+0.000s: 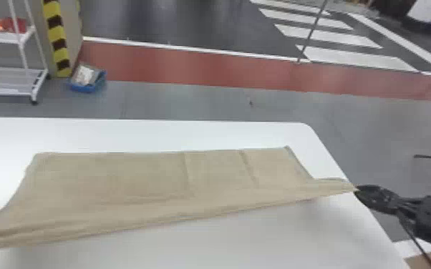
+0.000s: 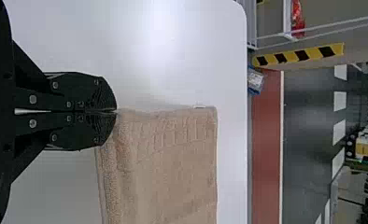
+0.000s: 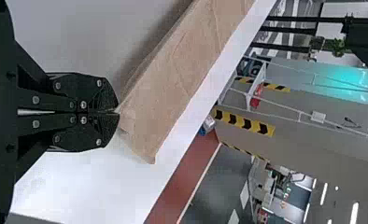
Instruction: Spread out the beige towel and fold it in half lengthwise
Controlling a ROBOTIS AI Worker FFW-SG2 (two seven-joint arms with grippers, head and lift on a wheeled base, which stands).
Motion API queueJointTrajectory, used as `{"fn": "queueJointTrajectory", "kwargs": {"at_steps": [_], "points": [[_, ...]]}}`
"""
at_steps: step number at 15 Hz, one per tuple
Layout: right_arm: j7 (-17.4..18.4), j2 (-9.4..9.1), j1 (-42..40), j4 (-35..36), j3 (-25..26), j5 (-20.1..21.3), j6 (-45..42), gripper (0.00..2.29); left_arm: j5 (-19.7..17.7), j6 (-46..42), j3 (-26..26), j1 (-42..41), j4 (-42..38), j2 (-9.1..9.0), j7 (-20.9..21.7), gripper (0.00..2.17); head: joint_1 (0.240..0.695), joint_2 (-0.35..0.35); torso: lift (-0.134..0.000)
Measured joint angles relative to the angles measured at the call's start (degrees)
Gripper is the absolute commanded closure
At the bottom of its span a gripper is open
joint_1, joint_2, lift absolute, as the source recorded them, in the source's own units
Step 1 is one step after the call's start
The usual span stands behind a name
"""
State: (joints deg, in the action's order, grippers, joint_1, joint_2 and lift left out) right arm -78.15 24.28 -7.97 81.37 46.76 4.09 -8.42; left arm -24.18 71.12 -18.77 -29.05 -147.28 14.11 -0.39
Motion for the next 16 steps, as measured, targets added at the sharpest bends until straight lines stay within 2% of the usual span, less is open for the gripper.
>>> {"fn": "queueJointTrajectory", "kwargs": {"at_steps": [3,5,7,10,13,16], "points": [[0.0,0.29,-2.9,2.9,3.9,-3.6,1.5,1.65,-0.2,6.3,-1.9,-0.6,-4.4,-0.53,-0.5,1.83,0.695,-0.35,-0.124],[0.0,0.84,-2.1,2.7,3.6,-3.4,1.8,1.65,-0.2,7.5,-1.6,0.3,-5.0,-0.57,-0.6,1.83,0.695,-0.35,-0.124],[0.1,1.0,0.9,1.0,1.2,-1.2,2.0,1.65,0.4,7.8,0.2,3.1,-3.5,-0.56,-1.2,1.83,0.695,-0.35,-0.124],[0.0,1.4,8.7,-4.4,-3.2,4.6,3.3,1.65,3.1,9.4,4.8,10.2,2.6,-0.34,-1.8,1.83,0.695,-0.314,-0.124],[0.1,2.53,14.8,-10.2,-6.7,8.7,3.5,1.65,6.4,10.6,9.6,17.9,9.6,-0.08,-2.0,1.83,0.695,-0.285,-0.124],[1.3,3.66,18.3,-15.2,-8.4,11.1,3.2,1.65,8.7,10.6,13.3,23.8,15.6,-0.05,-2.1,1.83,0.695,-0.282,-0.124]]}}
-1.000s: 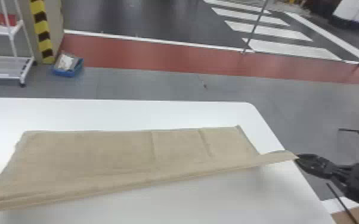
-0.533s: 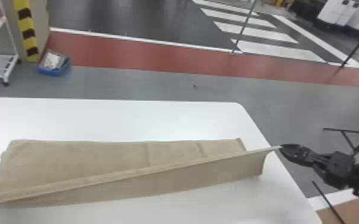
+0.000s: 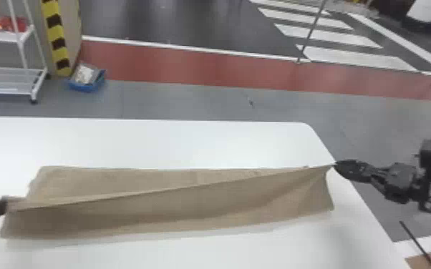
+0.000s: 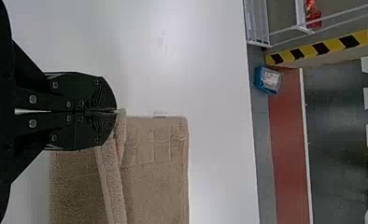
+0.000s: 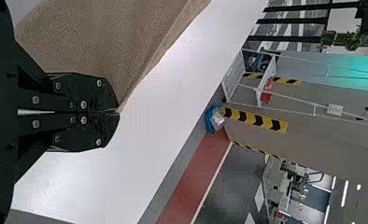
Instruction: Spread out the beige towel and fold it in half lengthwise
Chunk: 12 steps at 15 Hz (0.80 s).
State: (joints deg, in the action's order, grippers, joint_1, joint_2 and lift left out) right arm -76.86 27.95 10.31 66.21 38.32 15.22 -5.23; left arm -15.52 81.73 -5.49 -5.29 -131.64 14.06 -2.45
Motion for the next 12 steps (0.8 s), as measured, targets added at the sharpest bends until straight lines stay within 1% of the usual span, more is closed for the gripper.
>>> {"fn": "queueJointTrajectory", "kwargs": {"at_steps": [3,5,12], "points": [[1.1,0.96,0.9,-2.1,-0.3,0.4,-0.1,1.65,0.4,0.0,2.2,3.8,2.5,-0.19,-0.1,1.83,0.695,-0.298,-0.124],[1.5,1.44,1.2,-3.1,-0.3,0.4,-0.1,1.65,1.4,0.0,4.2,6.2,3.6,-0.19,-0.3,1.83,0.695,-0.308,-0.124],[4.0,1.86,3.0,-7.4,-1.6,1.1,-1.6,1.65,3.3,-0.3,8.8,11.6,11.2,-0.34,-0.5,1.83,0.695,-0.318,-0.124]]}}
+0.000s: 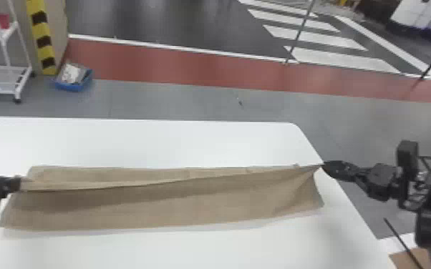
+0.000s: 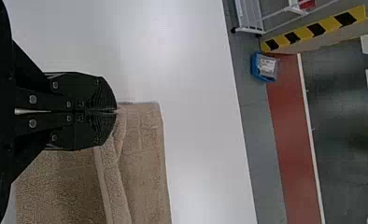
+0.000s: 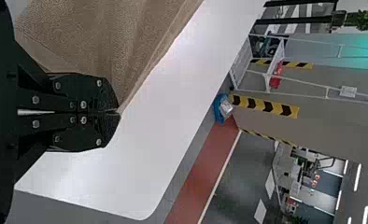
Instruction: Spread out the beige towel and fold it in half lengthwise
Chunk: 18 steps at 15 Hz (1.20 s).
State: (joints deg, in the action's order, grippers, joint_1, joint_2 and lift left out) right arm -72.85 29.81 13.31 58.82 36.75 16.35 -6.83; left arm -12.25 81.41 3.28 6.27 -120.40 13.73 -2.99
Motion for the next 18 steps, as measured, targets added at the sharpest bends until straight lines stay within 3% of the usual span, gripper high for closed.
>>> {"fn": "queueJointTrajectory", "kwargs": {"at_steps": [9,18], "points": [[2.0,0.95,5.2,-4.3,-2.0,0.8,0.2,1.65,-0.1,-1.2,1.1,2.4,1.5,-0.02,-0.9,1.83,0.695,-0.312,-0.124],[8.5,1.6,7.4,-10.8,-5.3,3.2,-0.9,1.65,1.0,-5.0,5.8,7.7,9.9,-0.89,-2.5,1.82,0.695,-0.324,-0.124]]}}
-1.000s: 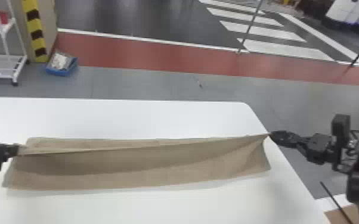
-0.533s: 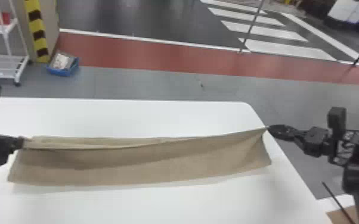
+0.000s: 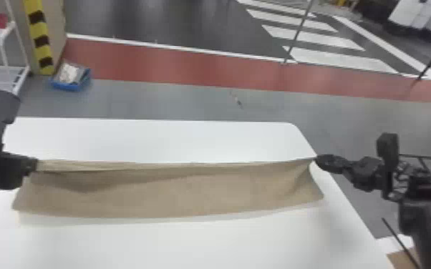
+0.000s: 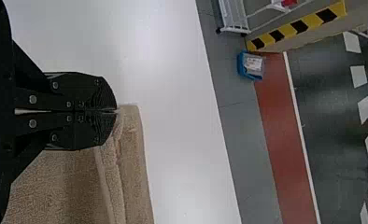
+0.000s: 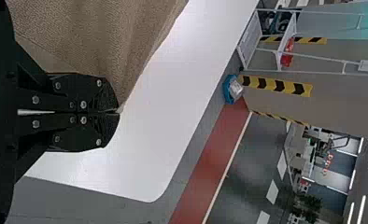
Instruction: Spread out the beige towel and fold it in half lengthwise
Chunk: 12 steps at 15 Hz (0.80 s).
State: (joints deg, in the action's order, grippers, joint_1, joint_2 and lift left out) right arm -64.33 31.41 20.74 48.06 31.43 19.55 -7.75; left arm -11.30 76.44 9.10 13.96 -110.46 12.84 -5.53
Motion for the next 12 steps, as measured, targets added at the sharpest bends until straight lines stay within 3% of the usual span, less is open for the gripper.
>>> {"fn": "queueJointTrajectory", "kwargs": {"at_steps": [3,12], "points": [[2.0,-0.02,0.0,-0.7,-1.3,-0.2,-0.7,1.65,0.4,-0.8,0.5,0.4,1.1,-0.38,-0.3,1.82,0.695,-0.321,-0.124],[3.2,0.1,0.4,-1.4,0.3,-1.5,-0.7,1.65,0.2,-0.8,0.8,0.5,-0.6,-0.68,-1.3,1.82,0.695,-0.333,-0.124]]}}
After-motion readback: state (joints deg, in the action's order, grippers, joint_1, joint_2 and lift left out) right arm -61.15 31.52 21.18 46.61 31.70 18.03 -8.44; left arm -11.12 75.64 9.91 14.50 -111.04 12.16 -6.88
